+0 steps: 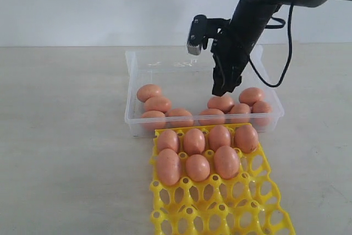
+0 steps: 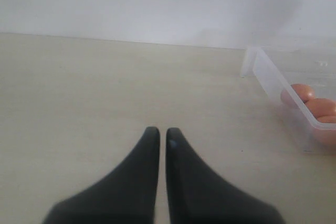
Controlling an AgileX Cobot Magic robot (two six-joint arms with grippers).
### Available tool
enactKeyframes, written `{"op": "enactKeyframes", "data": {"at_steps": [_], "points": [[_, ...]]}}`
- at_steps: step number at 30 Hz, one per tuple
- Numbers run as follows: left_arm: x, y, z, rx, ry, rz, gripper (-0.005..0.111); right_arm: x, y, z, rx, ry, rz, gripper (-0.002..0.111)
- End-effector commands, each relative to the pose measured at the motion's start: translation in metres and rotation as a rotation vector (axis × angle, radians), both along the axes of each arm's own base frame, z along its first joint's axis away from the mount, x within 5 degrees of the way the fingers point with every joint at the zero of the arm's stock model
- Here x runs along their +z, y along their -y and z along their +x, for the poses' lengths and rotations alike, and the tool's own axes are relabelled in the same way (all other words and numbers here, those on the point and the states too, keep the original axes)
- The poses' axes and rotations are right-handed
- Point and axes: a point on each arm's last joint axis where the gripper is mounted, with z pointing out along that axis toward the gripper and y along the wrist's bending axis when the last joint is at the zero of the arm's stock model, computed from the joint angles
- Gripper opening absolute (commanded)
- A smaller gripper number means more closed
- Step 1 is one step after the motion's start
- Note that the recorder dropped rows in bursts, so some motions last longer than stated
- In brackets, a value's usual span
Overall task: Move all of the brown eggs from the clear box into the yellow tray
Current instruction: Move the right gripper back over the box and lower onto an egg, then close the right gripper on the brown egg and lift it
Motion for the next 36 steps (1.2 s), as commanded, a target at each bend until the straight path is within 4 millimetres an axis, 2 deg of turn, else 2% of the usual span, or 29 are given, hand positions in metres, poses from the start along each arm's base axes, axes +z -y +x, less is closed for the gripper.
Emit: {"op": "enactKeyframes", "data": {"at_steps": [1,7,11,16,18,19,21,22,26,28,31,33,36], "points": [[0.000,0.000,0.000,-0.002,0.011,0.008,0.004,-0.022,0.001,0.005,-0.004,-0.025,-0.044,0.056],[0.000,0.000,0.000,-0.002,0.011,0.008,0.004,-0.039,0.005,0.008,-0.018,-0.038,-0.089,0.056],[0.000,0.000,0.000,-0.002,0.011,0.008,0.004,-0.059,0.004,0.012,-0.025,-0.049,-0.088,0.056],[0.000,0.000,0.000,-0.002,0.011,0.008,0.004,-0.070,-0.001,0.013,-0.051,-0.069,-0.035,0.056],[0.000,0.000,0.000,-0.002,0.011,0.008,0.004,-0.071,-0.003,0.014,-0.079,-0.069,-0.002,0.049],[0.000,0.000,0.000,-0.002,0.011,0.008,0.004,-0.071,-0.005,0.014,-0.109,-0.071,0.019,0.041],[0.000,0.000,0.000,-0.002,0.011,0.008,0.004,-0.069,-0.006,0.016,-0.177,-0.069,0.054,0.017],[0.000,0.000,0.000,-0.002,0.011,0.008,0.004,-0.066,-0.006,0.016,-0.221,-0.072,0.067,0.001],[0.000,0.000,0.000,-0.002,0.011,0.008,0.004,-0.047,-0.005,0.016,-0.453,-0.093,0.142,0.000],[0.000,0.000,0.000,-0.002,0.011,0.008,0.004,-0.028,-0.005,0.016,-0.550,-0.063,0.195,0.000],[0.000,0.000,0.000,-0.002,0.011,0.008,0.004,0.012,-0.005,0.011,-0.645,0.033,0.329,0.000],[0.000,0.000,0.000,-0.002,0.011,0.008,0.004,0.036,-0.004,-0.005,-0.697,0.095,0.445,0.000],[0.000,0.000,0.000,-0.002,0.011,0.008,0.004,0.047,0.004,-0.047,-0.770,0.226,0.546,0.000]]}}
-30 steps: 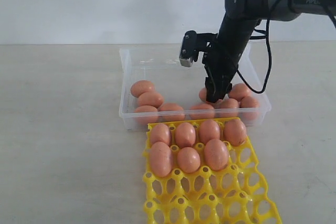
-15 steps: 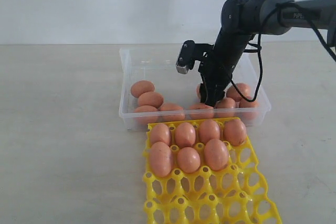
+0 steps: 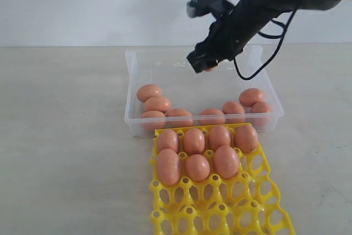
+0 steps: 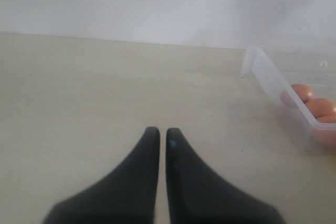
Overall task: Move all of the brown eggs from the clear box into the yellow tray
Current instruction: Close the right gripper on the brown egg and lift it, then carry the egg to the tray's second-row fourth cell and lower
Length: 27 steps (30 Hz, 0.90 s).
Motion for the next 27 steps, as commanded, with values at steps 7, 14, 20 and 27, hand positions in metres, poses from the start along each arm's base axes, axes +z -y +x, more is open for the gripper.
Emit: {"op": "enactKeyframes", "data": {"at_steps": [7,14,20,27], "points": [[0.000,0.000,0.000,-0.002,0.011,0.008,0.004,-0.002,0.022,-0.184,-0.257,0.536,0.051,0.000],[0.000,0.000,0.000,-0.002,0.011,0.008,0.004,-0.072,0.033,-0.248,-0.348,0.138,0.067,0.000],[0.000,0.000,0.000,-0.002,0.011,0.008,0.004,-0.078,0.033,-0.242,-0.317,0.184,0.020,0.000],[0.000,0.000,0.000,-0.002,0.011,0.008,0.004,-0.068,0.026,-0.233,-0.259,0.284,0.065,0.003]]}}
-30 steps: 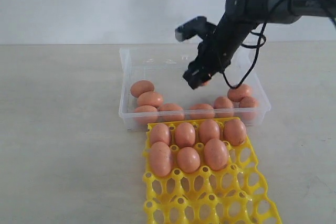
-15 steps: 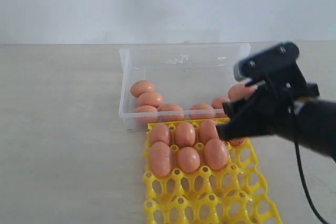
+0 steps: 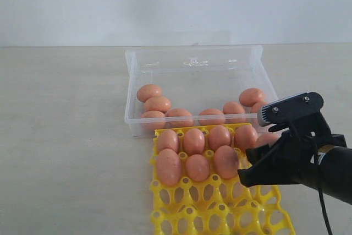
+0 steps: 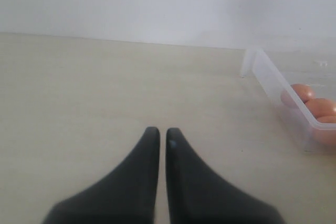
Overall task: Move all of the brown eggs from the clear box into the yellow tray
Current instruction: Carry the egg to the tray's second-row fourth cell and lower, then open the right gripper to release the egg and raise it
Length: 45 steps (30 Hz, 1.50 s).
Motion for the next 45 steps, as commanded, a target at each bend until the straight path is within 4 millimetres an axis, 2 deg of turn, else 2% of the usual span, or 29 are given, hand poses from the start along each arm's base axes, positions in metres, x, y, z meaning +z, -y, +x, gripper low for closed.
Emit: {"op": "enactKeyframes", "data": {"at_steps": [1,16,19,23,26,43,45], "points": [[0.000,0.000,0.000,-0.002,0.011,0.008,0.004,0.004,-0.009,0.005,0.081,0.029,0.023,0.003],[0.000,0.000,0.000,-0.002,0.011,0.008,0.004,-0.011,-0.016,0.004,0.184,-0.024,-0.001,0.003],[0.000,0.000,0.000,-0.002,0.011,0.008,0.004,-0.012,-0.016,0.003,0.189,-0.031,-0.005,0.012],[0.000,0.000,0.000,-0.002,0.011,0.008,0.004,-0.014,-0.016,0.001,0.191,-0.064,-0.015,0.042],[0.000,0.000,0.000,-0.002,0.011,0.008,0.004,-0.015,-0.015,0.001,0.191,-0.072,-0.018,0.051],[0.000,0.000,0.000,-0.002,0.011,0.008,0.004,0.001,-0.015,-0.001,0.170,-0.025,0.028,0.052],[0.000,0.000,0.000,-0.002,0.011,0.008,0.004,0.001,-0.015,-0.001,0.150,-0.030,0.050,0.057]]}}
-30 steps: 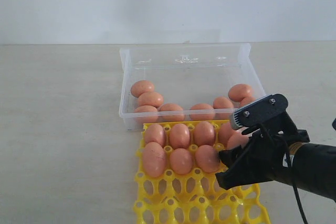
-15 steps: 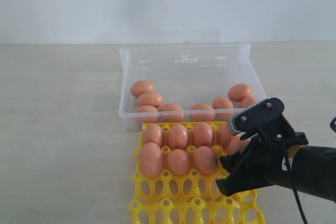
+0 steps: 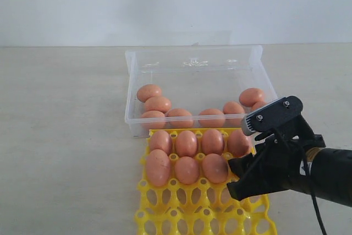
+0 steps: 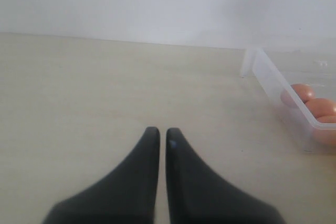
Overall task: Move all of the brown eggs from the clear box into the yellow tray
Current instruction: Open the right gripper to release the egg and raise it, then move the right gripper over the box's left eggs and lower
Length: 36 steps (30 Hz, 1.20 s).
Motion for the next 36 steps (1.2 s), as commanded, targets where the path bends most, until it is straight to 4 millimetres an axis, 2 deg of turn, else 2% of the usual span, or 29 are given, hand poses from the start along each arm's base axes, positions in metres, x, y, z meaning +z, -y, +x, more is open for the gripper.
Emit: {"op": "enactKeyframes", "data": {"at_steps": [1,3,7,12,18,19,20,21,22,23,25,29,31,33,34,36], "points": [[0.000,0.000,0.000,-0.002,0.011,0.008,0.004,0.003,0.000,0.000,-0.030,-0.004,0.040,0.060],[0.000,0.000,0.000,-0.002,0.011,0.008,0.004,0.003,0.000,0.000,-0.018,0.001,0.028,0.064],[0.000,0.000,0.000,-0.002,0.011,0.008,0.004,0.009,-0.001,0.001,-0.013,0.046,0.041,0.063],[0.000,0.000,0.000,-0.002,0.011,0.008,0.004,0.039,-0.001,0.003,-0.014,0.227,0.119,0.063],[0.000,0.000,0.000,-0.002,0.011,0.008,0.004,0.068,0.003,-0.006,-0.016,0.331,0.177,0.062],[0.000,0.000,0.000,-0.002,0.011,0.008,0.004,0.078,0.007,-0.013,-0.023,0.330,0.193,0.052],[0.000,0.000,0.000,-0.002,0.011,0.008,0.004,0.080,0.009,-0.018,-0.026,0.296,0.188,0.043],[0.000,0.000,0.000,-0.002,0.011,0.008,0.004,0.076,0.013,-0.029,-0.025,0.171,0.148,0.018],[0.000,0.000,0.000,-0.002,0.011,0.008,0.004,0.072,0.014,-0.035,-0.028,0.096,0.129,0.003],[0.000,0.000,0.000,-0.002,0.011,0.008,0.004,0.065,0.017,-0.044,-0.030,-0.020,0.096,0.001],[0.000,0.000,0.000,-0.002,0.011,0.008,0.004,0.061,0.018,-0.047,-0.040,-0.086,0.084,0.001],[0.000,0.000,0.000,-0.002,0.011,0.008,0.004,0.065,0.017,-0.044,-0.070,-0.041,0.136,0.001],[0.000,0.000,0.000,-0.002,0.011,0.008,0.004,0.080,0.014,-0.034,0.003,0.146,0.112,0.001],[0.000,0.000,0.000,-0.002,0.011,0.008,0.004,0.116,0.007,-0.016,0.006,0.382,0.191,0.001],[0.000,0.000,0.000,-0.002,0.011,0.008,0.004,0.141,0.002,-0.003,-0.003,0.523,0.250,0.001],[0.000,0.000,0.000,-0.002,0.011,0.008,0.004,0.165,-0.004,0.016,-0.028,0.689,0.301,0.001]]}}
